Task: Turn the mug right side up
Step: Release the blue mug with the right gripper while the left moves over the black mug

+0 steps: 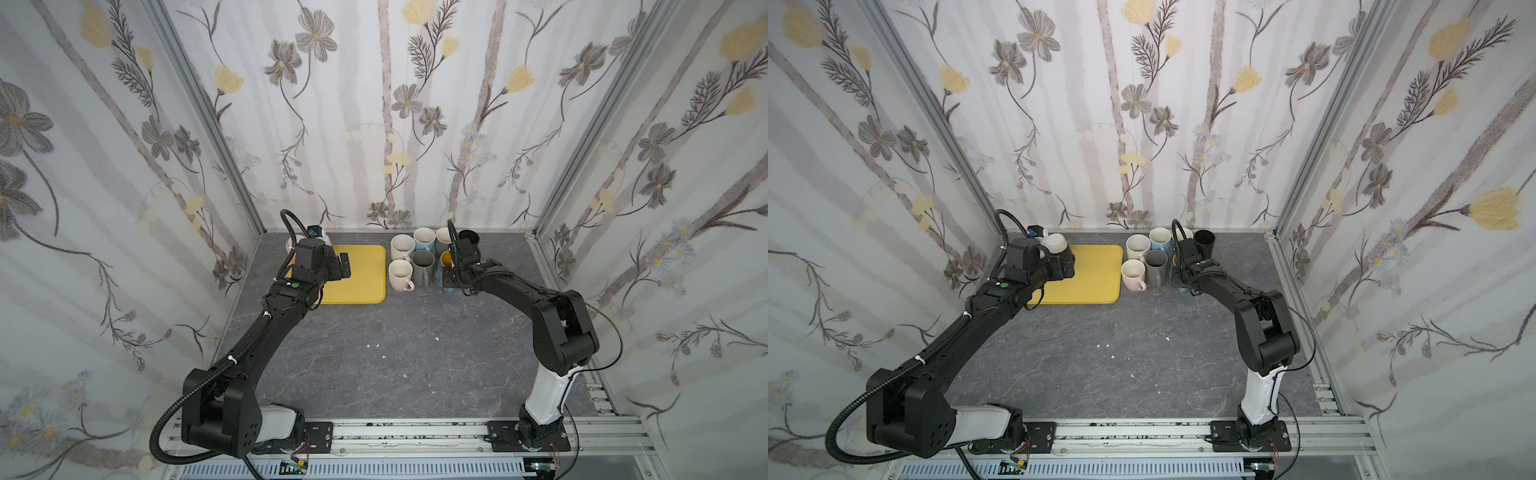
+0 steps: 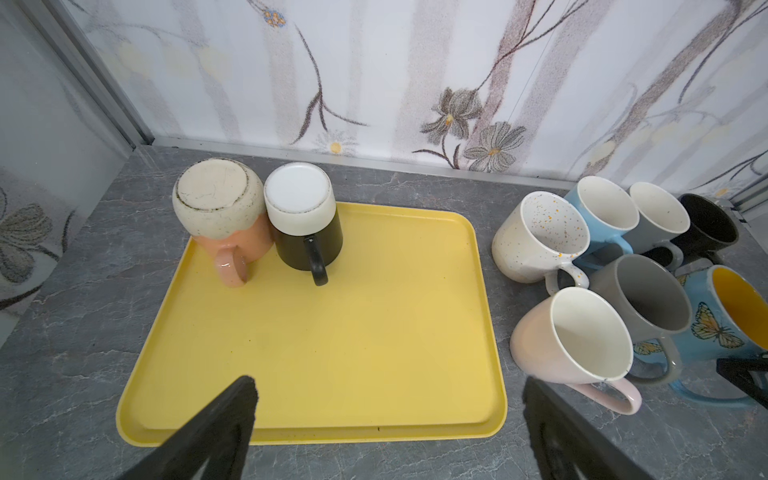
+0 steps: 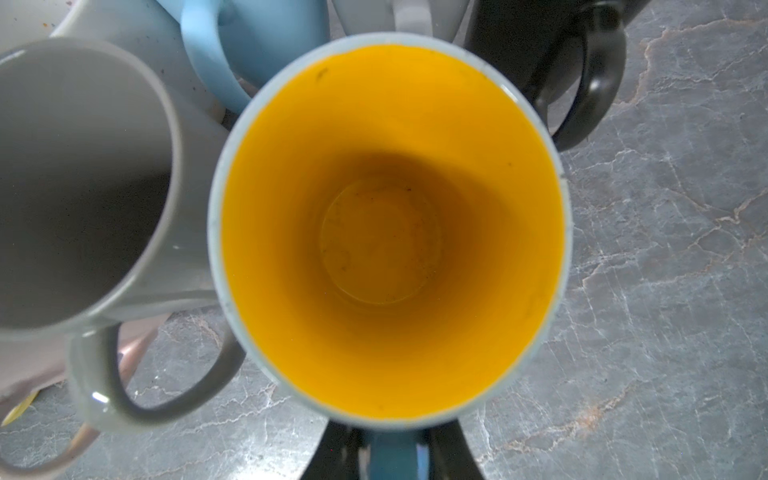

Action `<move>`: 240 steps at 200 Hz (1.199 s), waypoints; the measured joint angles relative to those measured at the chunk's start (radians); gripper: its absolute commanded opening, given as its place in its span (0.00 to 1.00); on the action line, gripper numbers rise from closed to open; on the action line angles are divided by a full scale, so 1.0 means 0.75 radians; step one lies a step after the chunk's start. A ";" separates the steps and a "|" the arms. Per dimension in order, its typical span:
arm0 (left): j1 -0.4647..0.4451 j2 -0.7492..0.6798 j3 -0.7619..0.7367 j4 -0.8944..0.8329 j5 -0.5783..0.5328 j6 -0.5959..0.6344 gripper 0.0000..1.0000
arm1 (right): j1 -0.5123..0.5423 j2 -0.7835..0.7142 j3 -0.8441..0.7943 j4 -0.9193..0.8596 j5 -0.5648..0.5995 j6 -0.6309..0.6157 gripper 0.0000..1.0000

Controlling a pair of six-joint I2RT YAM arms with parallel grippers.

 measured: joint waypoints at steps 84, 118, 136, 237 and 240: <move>0.033 -0.074 -0.065 0.010 -0.052 -0.011 1.00 | 0.019 0.033 0.025 0.018 0.028 -0.038 0.25; 0.085 -0.059 -0.057 -0.002 -0.053 -0.040 1.00 | 0.029 0.003 0.009 0.035 0.029 -0.045 0.35; 0.120 -0.007 -0.018 -0.036 -0.051 -0.047 1.00 | 0.030 -0.032 -0.003 0.039 0.030 -0.046 0.36; 0.276 0.430 0.286 -0.100 -0.006 -0.039 0.90 | 0.048 -0.325 -0.094 0.038 0.027 -0.053 0.39; 0.278 0.456 0.312 -0.106 -0.007 -0.038 0.90 | 0.049 -0.336 -0.099 0.042 0.028 -0.053 0.39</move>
